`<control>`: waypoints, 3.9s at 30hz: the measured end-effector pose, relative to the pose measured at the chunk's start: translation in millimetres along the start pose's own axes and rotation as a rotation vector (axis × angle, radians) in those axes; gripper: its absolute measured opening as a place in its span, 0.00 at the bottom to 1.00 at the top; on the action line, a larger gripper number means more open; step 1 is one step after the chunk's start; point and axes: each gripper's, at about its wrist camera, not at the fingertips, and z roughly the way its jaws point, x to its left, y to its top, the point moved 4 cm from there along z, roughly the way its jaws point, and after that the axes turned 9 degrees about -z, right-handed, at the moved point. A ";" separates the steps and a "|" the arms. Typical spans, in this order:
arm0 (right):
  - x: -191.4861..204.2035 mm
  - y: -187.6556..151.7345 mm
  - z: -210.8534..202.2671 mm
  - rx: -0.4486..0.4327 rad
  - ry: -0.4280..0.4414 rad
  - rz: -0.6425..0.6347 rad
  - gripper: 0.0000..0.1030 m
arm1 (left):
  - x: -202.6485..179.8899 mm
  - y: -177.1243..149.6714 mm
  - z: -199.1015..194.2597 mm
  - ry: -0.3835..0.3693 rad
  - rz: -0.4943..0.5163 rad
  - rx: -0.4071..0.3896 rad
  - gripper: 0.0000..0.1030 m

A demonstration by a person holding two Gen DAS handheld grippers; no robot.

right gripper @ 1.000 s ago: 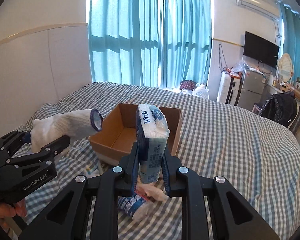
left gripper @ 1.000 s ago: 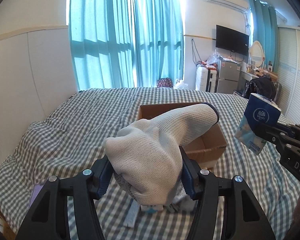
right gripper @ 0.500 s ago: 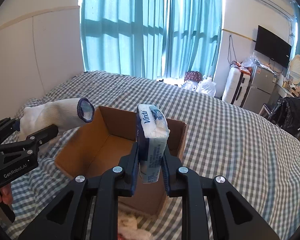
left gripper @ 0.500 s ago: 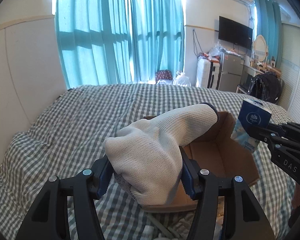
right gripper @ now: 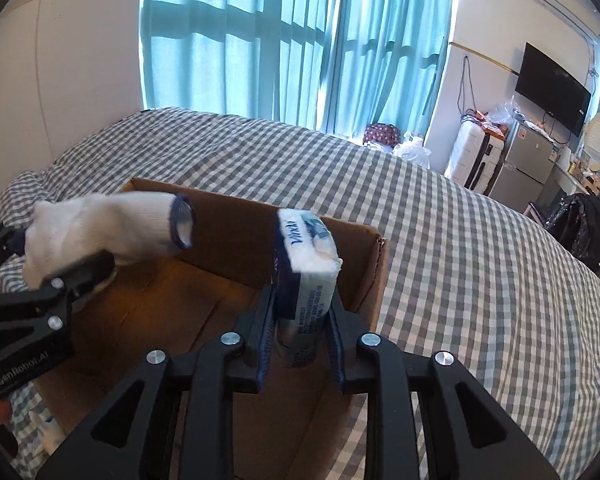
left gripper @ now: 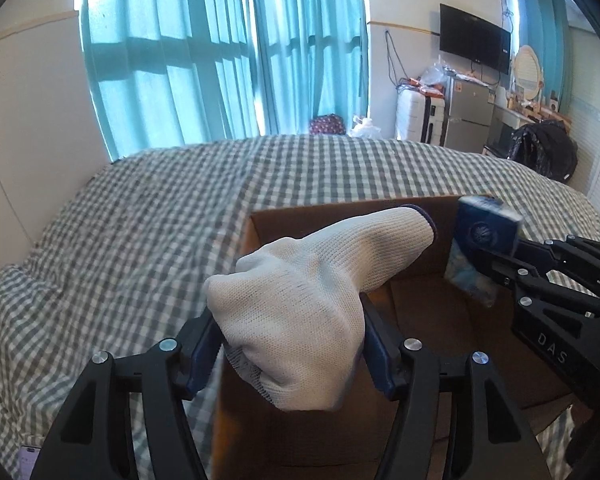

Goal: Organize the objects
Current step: 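Carry glove and carton into the cardboard box and open both grippers, then grasp the white bear figurine with the left gripper, then grasp the clear floss container with the right gripper while the left gripper holds the bear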

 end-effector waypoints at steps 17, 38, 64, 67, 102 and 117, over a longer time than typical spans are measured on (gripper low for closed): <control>-9.2 14.1 -149.3 -0.152 -0.166 0.077 0.93 | 2.6 35.7 -120.7 0.011 -0.053 -0.168 1.00; 21.0 -69.8 -284.6 -0.197 -0.282 0.217 1.00 | 29.0 -32.1 -256.7 0.011 -0.122 -0.304 1.00; 56.9 -125.9 -224.8 -0.081 -0.204 0.208 1.00 | 53.2 -124.0 -190.2 0.051 -0.129 -0.139 1.00; 58.4 -130.7 -209.1 -0.052 -0.192 0.209 1.00 | 55.8 -132.8 -173.2 0.058 -0.129 -0.097 1.00; 92.7 -150.7 -100.6 0.117 -0.034 0.204 1.00 | 31.6 -165.7 -58.8 -0.078 -0.056 0.121 0.45; 131.5 -141.1 -83.1 0.166 -0.060 0.208 1.00 | 95.4 -156.0 -87.0 0.023 -0.164 0.077 0.45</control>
